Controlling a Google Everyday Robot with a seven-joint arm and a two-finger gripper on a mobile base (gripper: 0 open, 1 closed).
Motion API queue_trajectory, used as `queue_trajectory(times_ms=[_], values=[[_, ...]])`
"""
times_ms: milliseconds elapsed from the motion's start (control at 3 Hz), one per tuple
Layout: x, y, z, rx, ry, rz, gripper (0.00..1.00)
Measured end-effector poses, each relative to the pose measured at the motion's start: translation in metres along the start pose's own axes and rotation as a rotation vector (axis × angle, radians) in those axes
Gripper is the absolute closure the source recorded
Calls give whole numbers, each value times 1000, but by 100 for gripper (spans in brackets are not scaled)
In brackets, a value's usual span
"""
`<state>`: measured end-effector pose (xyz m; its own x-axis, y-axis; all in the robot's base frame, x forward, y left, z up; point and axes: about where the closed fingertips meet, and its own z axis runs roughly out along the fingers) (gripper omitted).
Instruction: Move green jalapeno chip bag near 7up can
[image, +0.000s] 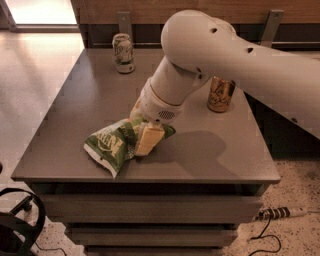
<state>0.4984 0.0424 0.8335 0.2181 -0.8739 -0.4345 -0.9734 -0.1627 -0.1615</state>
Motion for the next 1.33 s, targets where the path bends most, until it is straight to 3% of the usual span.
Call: queue_trajectory(times_ms=[667, 1000, 1333], values=[[-2, 1, -1, 1, 2, -5, 88], [-3, 2, -1, 2, 3, -7, 100], [0, -5, -9, 2, 27, -9, 100]])
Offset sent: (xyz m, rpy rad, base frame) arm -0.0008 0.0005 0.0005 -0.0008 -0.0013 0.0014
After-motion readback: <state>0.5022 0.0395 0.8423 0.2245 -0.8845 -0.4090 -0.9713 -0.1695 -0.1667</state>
